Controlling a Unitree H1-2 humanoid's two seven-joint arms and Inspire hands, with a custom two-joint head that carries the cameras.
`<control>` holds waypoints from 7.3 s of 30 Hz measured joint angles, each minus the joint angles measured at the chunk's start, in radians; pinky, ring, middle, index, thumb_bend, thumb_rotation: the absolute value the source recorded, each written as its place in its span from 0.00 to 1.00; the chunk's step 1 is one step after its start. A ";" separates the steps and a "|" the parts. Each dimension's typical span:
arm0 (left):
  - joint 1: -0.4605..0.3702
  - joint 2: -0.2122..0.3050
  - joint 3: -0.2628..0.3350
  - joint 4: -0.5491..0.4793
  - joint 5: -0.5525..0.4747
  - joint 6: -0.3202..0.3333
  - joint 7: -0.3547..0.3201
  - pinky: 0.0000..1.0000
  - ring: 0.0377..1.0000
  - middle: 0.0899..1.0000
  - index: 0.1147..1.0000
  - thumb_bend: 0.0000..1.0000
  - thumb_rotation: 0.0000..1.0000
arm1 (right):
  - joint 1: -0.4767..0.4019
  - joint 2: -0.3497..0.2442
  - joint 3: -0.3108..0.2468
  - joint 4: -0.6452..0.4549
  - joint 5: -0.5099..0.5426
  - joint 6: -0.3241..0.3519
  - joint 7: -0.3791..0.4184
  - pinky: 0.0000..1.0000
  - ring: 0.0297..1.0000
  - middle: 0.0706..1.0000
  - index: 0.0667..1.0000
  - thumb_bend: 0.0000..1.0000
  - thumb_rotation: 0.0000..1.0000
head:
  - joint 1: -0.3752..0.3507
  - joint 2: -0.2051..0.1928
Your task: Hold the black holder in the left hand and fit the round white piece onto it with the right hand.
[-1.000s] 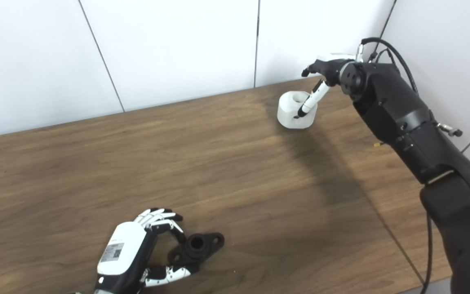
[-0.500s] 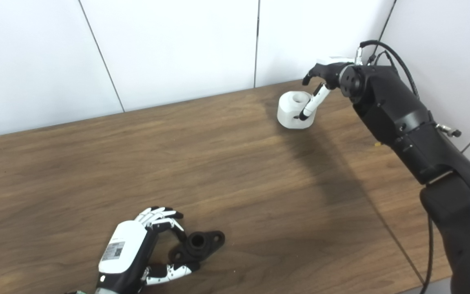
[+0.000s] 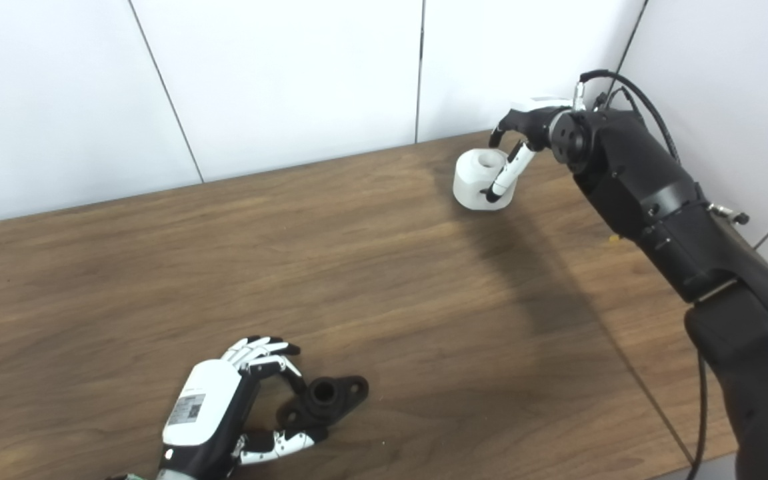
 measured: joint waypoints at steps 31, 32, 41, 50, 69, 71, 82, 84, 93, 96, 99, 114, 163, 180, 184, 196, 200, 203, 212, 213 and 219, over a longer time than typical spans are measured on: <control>-0.003 -0.006 0.010 0.000 -0.016 0.002 -0.012 0.89 0.83 0.76 0.42 0.52 0.05 | 0.000 0.021 0.002 0.013 0.001 -0.003 -0.025 1.00 1.00 0.92 0.70 0.85 0.27 | 0.002 0.011; -0.003 -0.006 0.010 0.000 -0.016 0.002 -0.012 0.89 0.83 0.76 0.42 0.52 0.05 | 0.000 0.021 -0.002 0.013 0.002 -0.004 -0.033 1.00 1.00 0.92 0.70 0.84 0.26 | 0.002 0.011; -0.003 -0.006 0.010 -0.001 -0.022 0.002 -0.014 0.89 0.83 0.76 0.42 0.52 0.05 | 0.002 0.020 -0.013 0.013 0.005 -0.009 -0.053 1.00 1.00 0.92 0.68 0.84 0.25 | 0.002 0.011; -0.004 -0.007 0.013 -0.002 -0.031 0.002 -0.017 0.87 0.82 0.75 0.42 0.52 0.05 | 0.002 0.021 -0.014 0.014 0.012 -0.010 -0.053 1.00 1.00 0.92 0.66 0.86 0.23 | 0.005 0.014; -0.005 -0.007 0.013 -0.002 -0.032 0.002 -0.023 0.89 0.83 0.75 0.42 0.52 0.05 | 0.013 0.020 -0.015 0.028 0.022 -0.029 -0.052 1.00 1.00 0.88 0.62 0.80 0.24 | 0.003 0.012; -0.005 -0.007 0.013 -0.002 -0.032 0.002 -0.024 0.89 0.83 0.75 0.42 0.52 0.05 | 0.016 0.020 -0.022 0.026 0.026 -0.035 -0.054 1.00 1.00 0.87 0.52 0.66 0.19 | 0.005 0.012; -0.007 -0.011 0.015 0.000 -0.034 0.002 -0.024 0.88 0.83 0.75 0.42 0.52 0.05 | 0.039 0.020 -0.042 0.025 0.038 -0.143 -0.141 1.00 0.93 0.81 0.45 0.52 0.14 | 0.003 0.003; -0.008 -0.011 0.015 0.000 -0.034 0.002 -0.024 0.88 0.83 0.75 0.42 0.52 0.05 | 0.039 0.019 -0.042 0.026 0.032 -0.156 -0.148 1.00 0.93 0.82 0.45 0.52 0.14 | 0.003 0.000; -0.014 -0.016 0.014 0.007 -0.033 0.003 -0.024 0.89 0.83 0.75 0.42 0.52 0.05 | 0.039 0.017 -0.045 0.016 0.023 -0.163 -0.150 1.00 0.95 0.81 0.45 0.52 0.14 | 0.014 0.002; -0.016 -0.022 0.015 0.009 -0.034 0.005 -0.024 0.89 0.83 0.75 0.42 0.52 0.05 | 0.046 0.009 -0.048 -0.062 0.017 -0.151 -0.116 1.00 0.96 0.82 0.45 0.52 0.14 | 0.035 0.015; -0.021 -0.027 0.013 0.016 -0.033 0.009 -0.024 0.89 0.83 0.75 0.42 0.52 0.05 | 0.048 -0.001 -0.051 -0.160 0.017 -0.138 -0.075 1.00 0.97 0.82 0.45 0.52 0.14 | 0.066 0.028; -0.032 -0.039 -0.004 0.045 -0.005 0.008 0.009 0.90 0.84 0.76 0.42 0.52 0.05 | 0.077 0.005 -0.013 -0.647 0.007 -0.117 0.244 1.00 0.93 0.81 0.45 0.52 0.14 | 0.183 0.120; -0.055 0.075 0.097 -0.014 -0.130 0.029 -0.110 0.93 0.84 0.76 0.42 0.52 0.05 | 0.064 0.272 -0.015 -1.019 0.022 0.003 0.478 1.00 0.94 0.82 0.45 0.52 0.14 | 0.307 0.327; -0.053 0.084 0.101 0.005 -0.129 0.000 -0.073 0.91 0.83 0.75 0.42 0.52 0.05 | 0.074 0.350 0.045 -1.015 -0.022 -0.019 0.476 1.00 0.93 0.79 0.45 0.53 0.14 | 0.295 0.308; -0.053 0.085 0.101 0.006 -0.129 0.000 -0.071 0.92 0.83 0.75 0.42 0.52 0.05 | 0.078 0.368 0.068 -1.001 -0.037 -0.038 0.475 1.00 0.93 0.79 0.45 0.53 0.14 | 0.299 0.311; -0.053 0.085 0.101 0.006 -0.127 0.000 -0.070 0.91 0.83 0.75 0.42 0.52 0.05 | 0.111 0.373 0.084 -0.978 -0.060 -0.081 0.476 1.00 0.93 0.80 0.45 0.53 0.14 | 0.299 0.324; -0.053 0.085 0.101 0.006 -0.127 0.000 -0.070 0.92 0.83 0.75 0.42 0.52 0.05 | 0.111 0.382 0.088 -0.967 -0.066 -0.093 0.476 1.00 0.93 0.80 0.45 0.53 0.14 | 0.304 0.333; -0.053 0.085 0.101 0.006 -0.126 0.000 -0.071 0.92 0.83 0.75 0.42 0.52 0.05 | 0.111 0.384 0.091 -0.961 -0.074 -0.113 0.475 1.00 0.93 0.80 0.45 0.53 0.14 | 0.305 0.334; -0.053 0.084 0.100 0.006 -0.122 0.000 -0.072 0.92 0.83 0.75 0.42 0.52 0.06 | 0.131 0.389 0.098 -0.950 -0.121 -0.173 0.473 1.00 0.94 0.80 0.45 0.53 0.14 | 0.313 0.336; -0.053 0.084 0.100 0.006 -0.122 0.000 -0.072 0.92 0.83 0.75 0.42 0.52 0.06 | 0.138 0.392 0.098 -0.949 -0.123 -0.176 0.472 1.00 0.94 0.80 0.45 0.53 0.14 | 0.313 0.336; -0.053 0.084 0.100 0.006 -0.121 0.000 -0.072 0.92 0.83 0.76 0.42 0.52 0.06 | 0.150 0.405 0.095 -0.949 -0.130 -0.205 0.472 1.00 0.95 0.80 0.45 0.52 0.14 | 0.307 0.333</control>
